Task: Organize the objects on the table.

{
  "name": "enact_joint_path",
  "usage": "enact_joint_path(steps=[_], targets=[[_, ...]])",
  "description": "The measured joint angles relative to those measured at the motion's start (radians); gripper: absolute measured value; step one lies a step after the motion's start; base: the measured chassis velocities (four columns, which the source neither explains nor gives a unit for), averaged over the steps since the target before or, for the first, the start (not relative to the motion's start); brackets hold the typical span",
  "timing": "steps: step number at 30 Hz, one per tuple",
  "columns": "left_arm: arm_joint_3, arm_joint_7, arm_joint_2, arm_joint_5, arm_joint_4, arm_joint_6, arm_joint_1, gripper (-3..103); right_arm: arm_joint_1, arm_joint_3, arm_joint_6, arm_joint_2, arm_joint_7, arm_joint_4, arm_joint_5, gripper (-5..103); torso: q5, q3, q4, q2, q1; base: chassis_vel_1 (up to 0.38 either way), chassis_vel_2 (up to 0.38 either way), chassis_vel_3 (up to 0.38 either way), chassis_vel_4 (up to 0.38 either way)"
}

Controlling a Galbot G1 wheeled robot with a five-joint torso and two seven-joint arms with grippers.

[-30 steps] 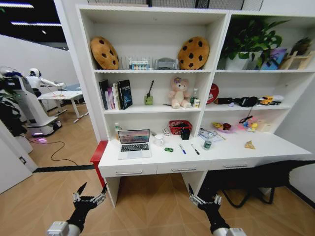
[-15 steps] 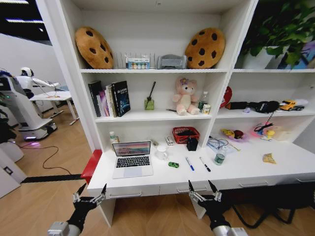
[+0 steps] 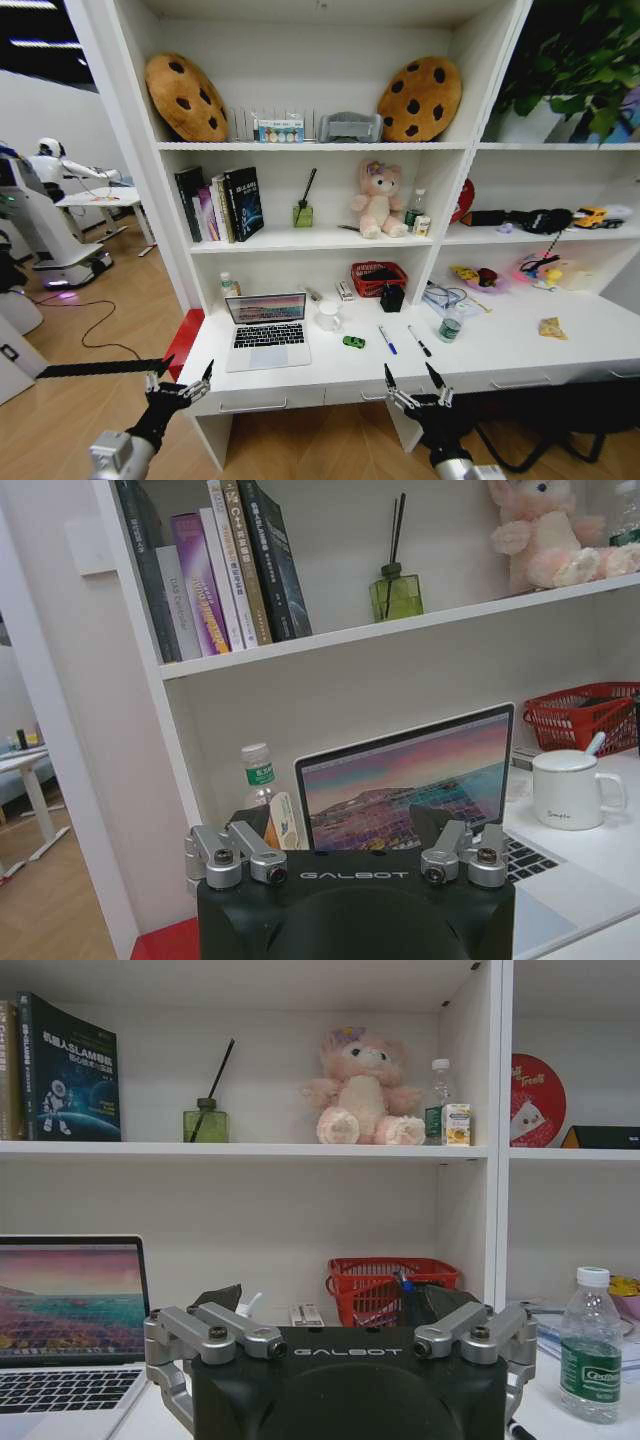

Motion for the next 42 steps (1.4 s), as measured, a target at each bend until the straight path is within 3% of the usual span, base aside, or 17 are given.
enact_joint_path(steps=[3, 4, 5, 8, 15, 18, 20, 22, 24, 27, 28, 30, 32, 33, 36, 38, 42], targets=[[-0.003, 0.001, 0.041, -0.017, 0.018, 0.0, -0.025, 72, 0.0, 0.002, -0.001, 0.001, 0.011, -0.003, -0.009, 100, -0.0001, 0.0, 0.0001, 0.0, 0.0, 0.0, 0.0, 0.0, 0.0], [-0.003, -0.004, 0.07, -0.034, 0.032, 0.002, -0.049, 61, 0.0, 0.004, 0.001, 0.002, 0.023, -0.007, -0.016, 100, -0.0002, 0.0, 0.0002, 0.0, 0.0, 0.0, 0.0, 0.0, 0.0], [-0.003, -0.004, 0.07, -0.034, 0.032, 0.002, -0.049, 61, 0.0, 0.004, 0.001, 0.002, 0.023, -0.007, -0.016, 100, -0.0002, 0.0, 0.0002, 0.0, 0.0, 0.0, 0.0, 0.0, 0.0], [0.016, -0.051, 0.173, -0.153, 0.077, 0.039, -0.17, 45, 0.006, 0.004, 0.018, 0.006, 0.081, -0.015, -0.036, 100, 0.0001, 0.0, 0.0001, 0.0, 0.001, 0.0, 0.0, 0.0, 0.0], [0.057, -0.057, 0.326, -0.196, 0.209, 0.044, -0.312, 24, 0.019, 0.01, 0.031, 0.01, 0.079, -0.038, -0.042, 100, -0.0002, 0.0, 0.0002, 0.0, 0.001, 0.0, 0.0, 0.0, 0.0], [0.09, 0.01, 0.451, -0.187, 0.301, 0.033, -0.395, 13, 0.02, 0.008, 0.033, 0.018, 0.065, -0.051, -0.044, 100, 0.0003, 0.0, 0.0001, 0.0, 0.001, 0.0, 0.0, 0.0, 0.0], [0.108, 0.044, 0.482, -0.179, 0.327, 0.026, -0.421, 8, 0.02, 0.008, 0.033, 0.019, 0.061, -0.055, -0.045, 100, -0.0001, 0.0, 0.0002, 0.0, 0.001, 0.0, 0.0, 0.0, 0.0], [0.193, 0.126, 0.544, -0.147, 0.393, 0.002, -0.516, 1, 0.021, 0.009, 0.036, 0.02, 0.051, -0.067, -0.048, 100, 0.0003, 0.0, 0.0005, 0.0, 0.001, 0.0, 0.0, 0.0, 0.0], [0.236, 0.15, 0.556, -0.137, 0.414, -0.006, -0.557, 0, 0.024, 0.009, 0.038, 0.02, 0.048, -0.072, -0.048, 100, 0.0002, 0.0, 0.0004, 0.0, 0.001, 0.0, 0.0, 0.0, 0.0], [0.432, 0.216, 0.587, -0.113, 0.503, -0.029, -0.761, 0, 0.034, 0.015, 0.038, 0.02, 0.043, -0.082, -0.048, 100, 0.0, 0.0, 0.0001, 0.0, 0.001, 0.0, 0.0, 0.0, 0.0], [0.432, 0.216, 0.587, -0.113, 0.503, -0.029, -0.761, 0, 0.034, 0.015, 0.038, 0.02, 0.043, -0.082, -0.048, 100, 0.0, 0.0, 0.0001, 0.0, 0.001, 0.0, 0.0, 0.0, 0.0], [0.58, 0.261, 0.59, -0.094, 0.565, -0.04, -0.93, 0, 0.038, 0.022, 0.038, 0.02, 0.041, -0.083, -0.045, 100, 0.0, 0.0, 0.0, 0.0, 0.001, 0.0, 0.0, 0.0, 0.0], [0.626, 0.276, 0.59, -0.089, 0.582, -0.046, -0.98, 0, 0.038, 0.025, 0.038, 0.02, 0.041, -0.084, -0.044, 100, 0.0001, 0.0, 0.0001, 0.0, 0.001, 0.0, 0.0, 0.0, 0.0], [0.731, 0.307, 0.586, -0.071, 0.617, -0.068, -1.091, 0, 0.037, 0.029, 0.04, 0.021, 0.041, -0.087, -0.043, 100, 0.0001, 0.0, 0.0001, -0.001, 0.001, 0.0, 0.0, 0.0, 0.0], [0.783, 0.321, 0.578, -0.058, 0.638, -0.076, -1.145, 0, 0.036, 0.03, 0.044, 0.022, 0.041, -0.09, -0.042, 100, 0.0004, 0.0, 0.0, 0.0, 0.001, 0.0, 0.0, 0.0, 0.0], [0.908, 0.377, 0.549, -0.033, 0.694, -0.086, -1.292, 0, 0.034, 0.033, 0.051, 0.027, 0.042, -0.093, -0.034, 100, 0.0002, 0.0, 0.0001, 0.0, 0.001, 0.0, 0.0, 0.0, 0.0], [1.01, 0.42, 0.52, -0.008, 0.748, -0.104, -1.419, 0, 0.034, 0.036, 0.057, 0.03, 0.043, -0.098, -0.032, 100, 0.0002, 0.0, 0.0003, 0.0, 0.001, 0.0, 0.0, 0.0, 0.0]])
